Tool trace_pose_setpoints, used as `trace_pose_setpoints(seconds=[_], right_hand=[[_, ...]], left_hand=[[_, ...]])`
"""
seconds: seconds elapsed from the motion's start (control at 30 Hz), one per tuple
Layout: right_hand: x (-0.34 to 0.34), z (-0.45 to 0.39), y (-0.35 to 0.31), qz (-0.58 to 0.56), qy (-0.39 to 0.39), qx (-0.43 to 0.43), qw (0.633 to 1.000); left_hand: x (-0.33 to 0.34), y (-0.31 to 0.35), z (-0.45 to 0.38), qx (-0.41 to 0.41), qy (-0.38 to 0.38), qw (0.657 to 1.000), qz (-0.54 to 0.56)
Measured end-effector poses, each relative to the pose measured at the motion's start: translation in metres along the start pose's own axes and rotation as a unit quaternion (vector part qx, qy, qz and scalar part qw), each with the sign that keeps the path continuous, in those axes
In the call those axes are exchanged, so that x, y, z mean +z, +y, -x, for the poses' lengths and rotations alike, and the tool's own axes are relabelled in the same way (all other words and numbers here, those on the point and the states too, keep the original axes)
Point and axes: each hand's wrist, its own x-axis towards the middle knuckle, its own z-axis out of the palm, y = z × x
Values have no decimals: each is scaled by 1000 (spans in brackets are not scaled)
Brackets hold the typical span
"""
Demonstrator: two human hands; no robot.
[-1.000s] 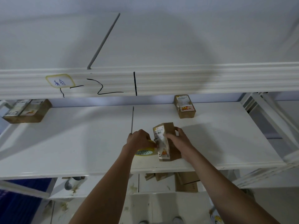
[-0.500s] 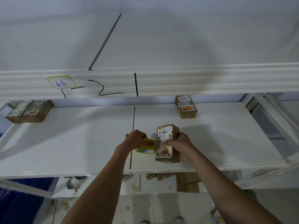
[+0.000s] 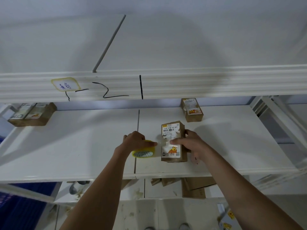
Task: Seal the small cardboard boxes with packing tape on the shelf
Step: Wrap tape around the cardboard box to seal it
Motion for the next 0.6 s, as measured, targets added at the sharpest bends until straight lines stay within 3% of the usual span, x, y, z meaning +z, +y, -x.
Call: trace_pose_setpoints(seconds=[0.17, 0.37, 0.6], right_hand=[[-3, 2, 1, -40, -41, 0, 998], [-3, 11, -2, -99, -109, 16, 989], [-1, 13, 7, -143, -101, 33, 984]], left_hand=[[-1, 4, 1, -3, -39, 998, 54], [-2, 6, 3, 61, -78, 980, 174], [-5, 13, 12, 82, -57, 965, 244]])
